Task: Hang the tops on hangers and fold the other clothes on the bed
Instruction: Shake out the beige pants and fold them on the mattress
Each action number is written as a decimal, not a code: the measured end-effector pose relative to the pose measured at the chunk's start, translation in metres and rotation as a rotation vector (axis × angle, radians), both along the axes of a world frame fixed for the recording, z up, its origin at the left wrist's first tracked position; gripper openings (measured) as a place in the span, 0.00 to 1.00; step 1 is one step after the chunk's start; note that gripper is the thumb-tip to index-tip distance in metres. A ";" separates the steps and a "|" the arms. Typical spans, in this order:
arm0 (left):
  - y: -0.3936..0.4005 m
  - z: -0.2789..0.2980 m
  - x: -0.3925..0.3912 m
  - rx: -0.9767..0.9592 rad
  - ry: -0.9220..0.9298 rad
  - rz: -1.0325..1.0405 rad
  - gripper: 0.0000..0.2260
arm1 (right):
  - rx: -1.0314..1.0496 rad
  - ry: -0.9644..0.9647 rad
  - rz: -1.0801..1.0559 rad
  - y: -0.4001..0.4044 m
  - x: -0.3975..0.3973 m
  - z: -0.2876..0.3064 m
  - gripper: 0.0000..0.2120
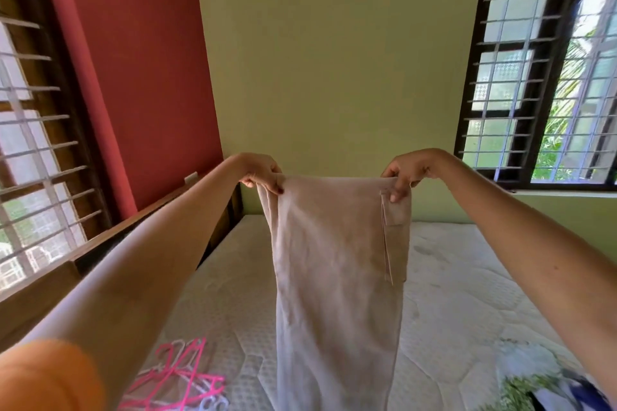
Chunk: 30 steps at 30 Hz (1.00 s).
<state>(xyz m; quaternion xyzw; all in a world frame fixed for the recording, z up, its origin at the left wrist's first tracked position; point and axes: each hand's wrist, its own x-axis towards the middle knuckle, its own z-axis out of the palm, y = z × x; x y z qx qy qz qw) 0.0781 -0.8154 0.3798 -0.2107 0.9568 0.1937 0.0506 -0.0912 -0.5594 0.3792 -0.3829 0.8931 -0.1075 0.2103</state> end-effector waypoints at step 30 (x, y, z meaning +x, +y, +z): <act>0.063 -0.381 0.060 0.053 0.104 0.101 0.18 | -0.242 0.216 -0.345 0.066 0.076 -0.386 0.08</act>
